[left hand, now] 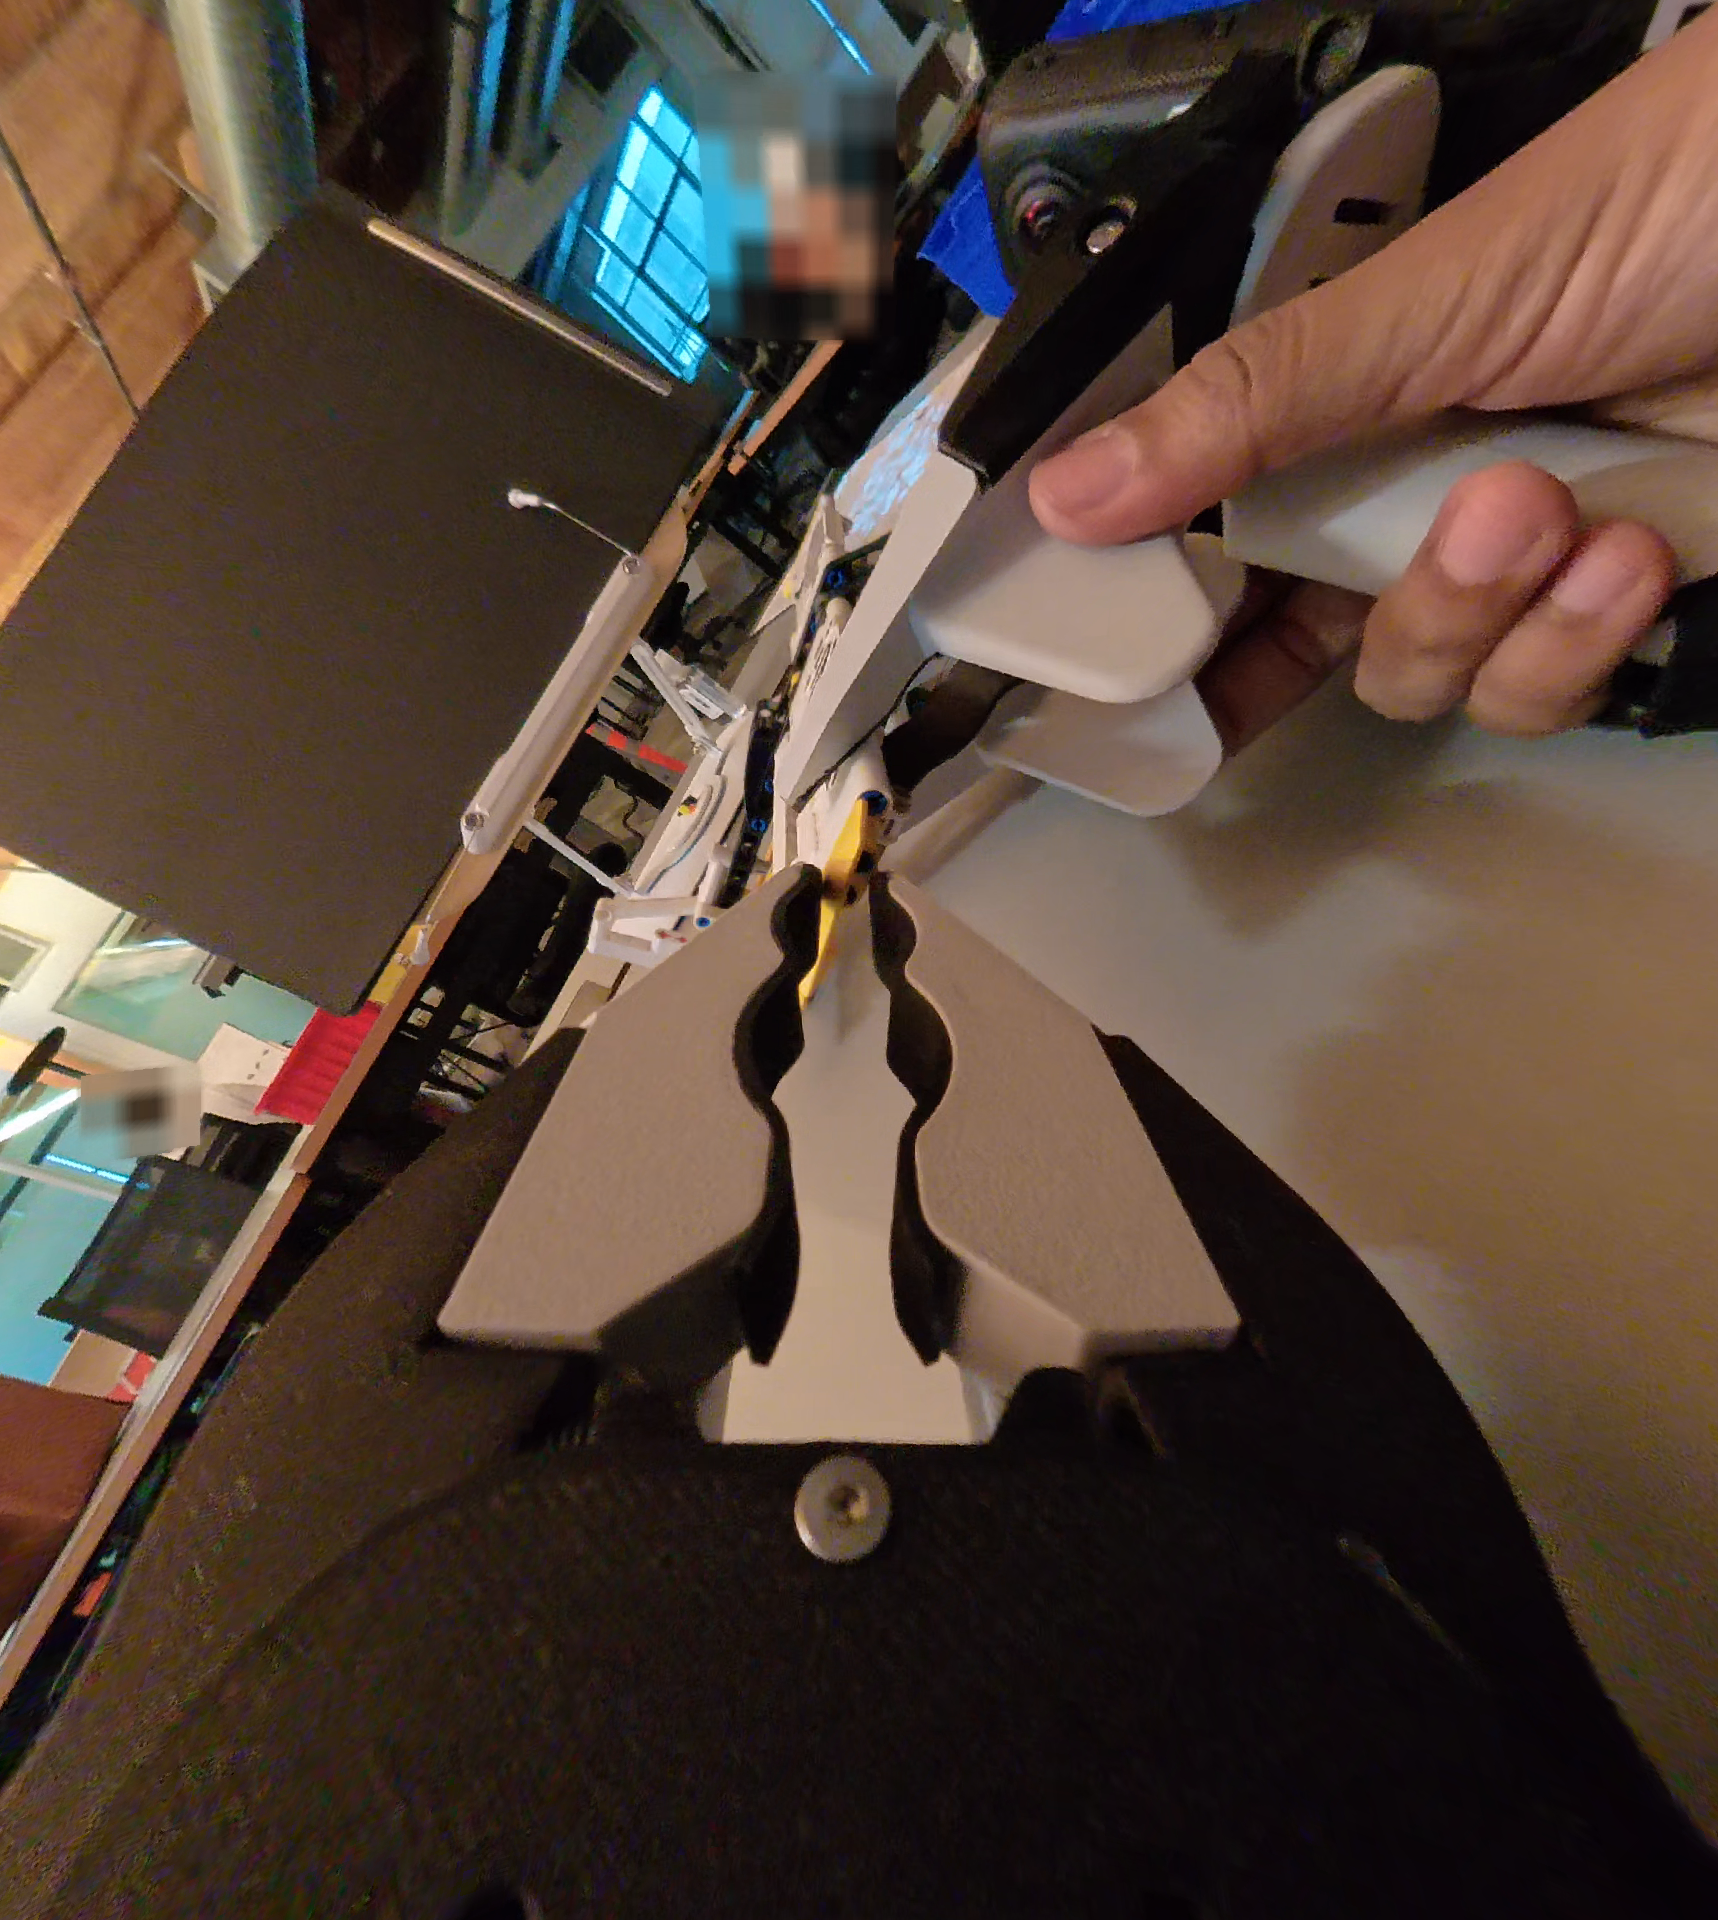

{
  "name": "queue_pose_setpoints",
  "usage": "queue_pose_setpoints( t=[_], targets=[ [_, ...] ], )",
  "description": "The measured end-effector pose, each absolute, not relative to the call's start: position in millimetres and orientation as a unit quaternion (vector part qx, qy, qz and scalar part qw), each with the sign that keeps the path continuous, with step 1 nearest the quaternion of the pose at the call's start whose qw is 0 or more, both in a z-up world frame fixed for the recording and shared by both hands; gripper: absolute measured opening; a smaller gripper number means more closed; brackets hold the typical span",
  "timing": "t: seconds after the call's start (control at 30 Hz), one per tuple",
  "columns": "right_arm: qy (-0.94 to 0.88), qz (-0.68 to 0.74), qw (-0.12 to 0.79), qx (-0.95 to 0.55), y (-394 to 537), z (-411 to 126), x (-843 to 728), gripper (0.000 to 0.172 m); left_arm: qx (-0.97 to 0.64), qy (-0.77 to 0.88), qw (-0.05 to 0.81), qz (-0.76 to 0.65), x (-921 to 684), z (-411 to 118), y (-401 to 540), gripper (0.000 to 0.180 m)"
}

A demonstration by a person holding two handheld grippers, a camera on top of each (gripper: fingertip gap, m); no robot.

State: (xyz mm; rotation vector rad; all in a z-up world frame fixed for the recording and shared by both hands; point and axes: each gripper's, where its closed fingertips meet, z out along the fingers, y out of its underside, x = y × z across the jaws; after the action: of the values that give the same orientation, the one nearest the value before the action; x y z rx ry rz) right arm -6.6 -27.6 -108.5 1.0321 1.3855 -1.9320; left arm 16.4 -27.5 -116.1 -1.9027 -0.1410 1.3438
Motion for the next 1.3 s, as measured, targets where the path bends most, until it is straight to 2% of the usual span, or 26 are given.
queue_pose_setpoints(
  t=[0.07, 0.13, 0.17, 0.2, 0.27, 0.53, 0.63, 0.73, 0.83, 0.9, 0.97, 1.0, 1.17, 1.3],
  targets=[
    [0.508, -0.715, 0.274, 0.395, -28.4, -110.4, -8.5, 0.042, -0.751, -0.056, 0.395, 0.526, 17.1, -116.5, -26.9, 0.005],
    [0.507, -0.709, 0.286, 0.398, -32.4, -111.8, -7.0, 0.044, -0.754, -0.053, 0.392, 0.524, 18.1, -118.0, -26.4, 0.005],
    [0.509, -0.705, 0.294, 0.397, -35.7, -112.5, -4.8, 0.043, -0.754, -0.05, 0.388, 0.528, 18.5, -118.1, -26.1, 0.004],
    [0.51, -0.702, 0.302, 0.394, -38.7, -112.5, -2.2, 0.03, -0.753, -0.046, 0.383, 0.533, 18.9, -117.9, -25.7, 0.004],
    [0.506, -0.706, 0.301, 0.394, -39.2, -111.2, -2.3, 0.025, -0.749, -0.042, 0.376, 0.544, 19.1, -116.0, -25.4, 0.003],
    [0.488, -0.716, 0.297, 0.401, -33.8, -105.2, -9.3, 0.013, -0.742, -0.043, 0.381, 0.55, 24.0, -111.9, -24.7, 0.0],
    [0.501, -0.721, 0.259, 0.403, -26.6, -98.7, -19.3, 0.012, -0.734, -0.056, 0.406, 0.543, 32.7, -105.7, -29.8, 0.0],
    [0.506, -0.714, 0.266, 0.404, -31.5, -102.5, -16.4, 0.012, -0.731, -0.095, 0.417, 0.532, 25.4, -106.9, -38.4, 0.0],
    [0.507, -0.71, 0.276, 0.404, -33.8, -106.0, -15.5, 0.014, -0.743, -0.209, 0.474, 0.423, 15.7, -121.0, -41.0, 0.0],
    [0.508, -0.711, 0.273, 0.402, -34.0, -105.2, -16.2, 0.013, -0.711, -0.311, 0.569, 0.272, 17.6, -119.9, -35.1, 0.002],
    [0.502, -0.715, 0.272, 0.403, -33.0, -102.8, -17.6, 0.013, -0.635, -0.385, 0.66, 0.116, 21.0, -106.8, -32.5, 0.025],
    [0.5, -0.717, 0.272, 0.402, -32.2, -101.5, -18.1, 0.013, -0.601, -0.397, 0.692, 0.05, 24.6, -100.0, -31.4, 0.025],
    [0.502, -0.717, 0.271, 0.402, -33.0, -102.6, -18.0, 0.014, -0.489, -0.467, 0.721, -0.148, 21.0, -105.7, -26.4, 0.004],
    [0.49, -0.722, 0.276, 0.402, -31.0, -102.2, -18.2, 0.014, -0.399, -0.467, 0.747, -0.254, 13.5, -101.9, -20.9, 0.0]
  ],
)
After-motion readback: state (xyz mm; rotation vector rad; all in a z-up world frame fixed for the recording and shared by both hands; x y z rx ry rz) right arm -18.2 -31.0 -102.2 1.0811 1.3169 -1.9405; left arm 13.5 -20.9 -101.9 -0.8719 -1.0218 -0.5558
